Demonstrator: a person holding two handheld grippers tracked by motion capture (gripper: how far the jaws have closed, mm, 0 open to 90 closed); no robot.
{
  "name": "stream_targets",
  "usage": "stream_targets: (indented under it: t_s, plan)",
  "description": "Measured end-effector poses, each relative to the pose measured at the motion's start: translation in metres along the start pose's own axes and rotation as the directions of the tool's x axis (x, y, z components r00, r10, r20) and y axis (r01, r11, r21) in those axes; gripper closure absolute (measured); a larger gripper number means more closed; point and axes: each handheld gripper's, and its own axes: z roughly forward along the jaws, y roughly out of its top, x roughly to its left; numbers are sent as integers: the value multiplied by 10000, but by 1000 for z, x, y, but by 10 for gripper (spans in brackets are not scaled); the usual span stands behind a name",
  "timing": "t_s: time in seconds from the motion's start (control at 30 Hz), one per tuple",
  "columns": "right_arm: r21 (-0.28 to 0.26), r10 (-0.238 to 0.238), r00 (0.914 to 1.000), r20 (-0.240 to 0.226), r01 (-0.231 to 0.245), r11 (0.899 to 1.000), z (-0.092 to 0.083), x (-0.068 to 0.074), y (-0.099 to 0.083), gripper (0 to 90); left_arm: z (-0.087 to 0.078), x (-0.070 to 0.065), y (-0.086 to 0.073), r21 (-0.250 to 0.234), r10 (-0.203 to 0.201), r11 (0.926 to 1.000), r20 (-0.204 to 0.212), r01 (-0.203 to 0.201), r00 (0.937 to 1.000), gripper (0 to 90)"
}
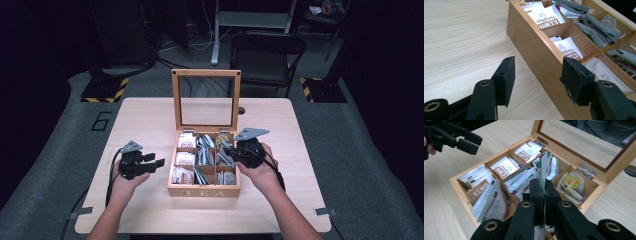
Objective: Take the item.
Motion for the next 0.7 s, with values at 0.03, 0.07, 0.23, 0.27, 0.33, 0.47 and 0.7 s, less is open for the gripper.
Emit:
stream_targets:
  t_s: [0.03,0.07,0.23,0.27,0.33,0.47,0.7]
  plan:
    - [9,96,9999,53,-97,10000,-1,-1,-1,880,0,0,0,-4,17,10000,-8,-17,10000,448]
    - [-27,64,9999,128,-63,10000,-3,-5,-1,880,0,0,0,-10,13,10000,-12,-13,10000,448]
    - [-19,317,9986,425,-316,9995,-10,-14,-7,880,0,1,0,0,-23,10000,-15,23,10000,448]
    - [-44,308,9984,476,-306,9995,-11,-17,-8,880,0,0,0,-5,-8,10000,-28,8,10000,448]
    - [-28,442,9972,609,-441,9990,-13,-21,-11,880,0,0,0,5,34,10000,-28,-34,10000,448]
    - [-43,547,9943,915,-545,9985,-16,-30,-17,879,1,0,0,-74,19,10000,-84,-19,10000,448]
    - [-46,794,9888,1266,-795,9968,-20,-42,-27,879,0,1,0,-9,-16,10000,-47,16,10000,447]
